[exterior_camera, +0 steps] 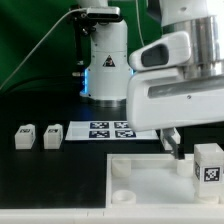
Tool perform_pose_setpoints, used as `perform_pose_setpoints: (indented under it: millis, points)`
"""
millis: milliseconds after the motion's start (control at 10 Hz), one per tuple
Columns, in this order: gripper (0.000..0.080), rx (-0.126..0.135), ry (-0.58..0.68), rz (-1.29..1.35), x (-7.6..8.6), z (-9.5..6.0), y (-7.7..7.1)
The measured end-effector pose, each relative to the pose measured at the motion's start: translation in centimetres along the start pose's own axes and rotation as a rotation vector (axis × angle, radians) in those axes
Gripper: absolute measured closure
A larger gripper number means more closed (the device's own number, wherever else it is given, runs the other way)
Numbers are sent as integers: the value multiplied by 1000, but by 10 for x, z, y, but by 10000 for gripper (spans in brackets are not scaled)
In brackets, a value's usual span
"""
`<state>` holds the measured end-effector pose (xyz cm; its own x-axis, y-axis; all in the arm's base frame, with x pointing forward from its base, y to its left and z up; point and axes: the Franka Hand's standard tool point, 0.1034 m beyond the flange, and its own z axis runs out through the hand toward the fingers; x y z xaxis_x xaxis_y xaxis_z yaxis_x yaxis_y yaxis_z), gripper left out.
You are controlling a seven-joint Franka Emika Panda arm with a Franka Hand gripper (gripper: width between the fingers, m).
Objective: Assemble one leg
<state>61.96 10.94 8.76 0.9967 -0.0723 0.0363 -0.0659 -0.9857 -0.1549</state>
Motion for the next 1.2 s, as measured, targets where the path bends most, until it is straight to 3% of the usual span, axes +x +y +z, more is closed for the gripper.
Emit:
perform_pose_setpoints:
  millis: [200,500,600,700,900,1200]
  points:
    - [150,12,-140,16,-9,6,5]
    - [150,11,-151,41,-12,10,3]
    - [271,11,-151,42,-11,10,4]
    - [271,9,-151,61,-11,10,4]
    - [507,8,-151,78,-11,10,4]
    - [506,-6,-151,306,-11,10,3]
